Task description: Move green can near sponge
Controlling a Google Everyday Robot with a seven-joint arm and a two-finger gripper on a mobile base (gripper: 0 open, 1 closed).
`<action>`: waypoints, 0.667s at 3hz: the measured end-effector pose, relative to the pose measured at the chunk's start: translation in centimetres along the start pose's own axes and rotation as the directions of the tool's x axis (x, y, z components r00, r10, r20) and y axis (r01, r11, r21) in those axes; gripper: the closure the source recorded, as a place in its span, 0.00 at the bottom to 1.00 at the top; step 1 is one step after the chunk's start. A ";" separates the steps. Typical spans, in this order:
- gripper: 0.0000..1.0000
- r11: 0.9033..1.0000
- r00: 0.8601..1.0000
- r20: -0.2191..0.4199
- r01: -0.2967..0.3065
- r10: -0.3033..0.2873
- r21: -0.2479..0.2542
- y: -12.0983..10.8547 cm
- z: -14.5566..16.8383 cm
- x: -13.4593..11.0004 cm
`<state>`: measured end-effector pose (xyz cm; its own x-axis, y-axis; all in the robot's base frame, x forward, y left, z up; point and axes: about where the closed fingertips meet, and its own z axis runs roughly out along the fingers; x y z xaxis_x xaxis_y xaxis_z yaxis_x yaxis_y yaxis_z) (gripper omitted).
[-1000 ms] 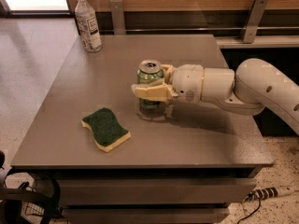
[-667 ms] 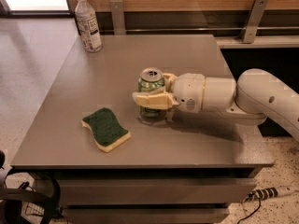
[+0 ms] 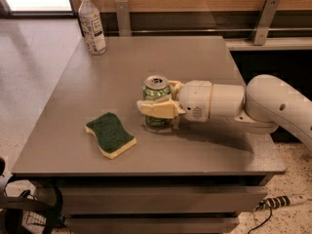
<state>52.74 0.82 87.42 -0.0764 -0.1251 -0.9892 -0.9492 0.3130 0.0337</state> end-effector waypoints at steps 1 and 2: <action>0.54 1.000 1.000 0.000 0.002 -0.002 -0.005 0.2 0.3 -0.1; 0.23 1.000 1.000 -0.001 0.003 -0.003 -0.010 0.3 0.5 -0.2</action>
Offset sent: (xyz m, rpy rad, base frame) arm -0.0006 0.0020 0.0004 -0.0002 -0.0006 0.0037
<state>52.57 1.38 87.53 -0.0734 -0.1266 -0.9892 -0.9525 0.3030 0.0319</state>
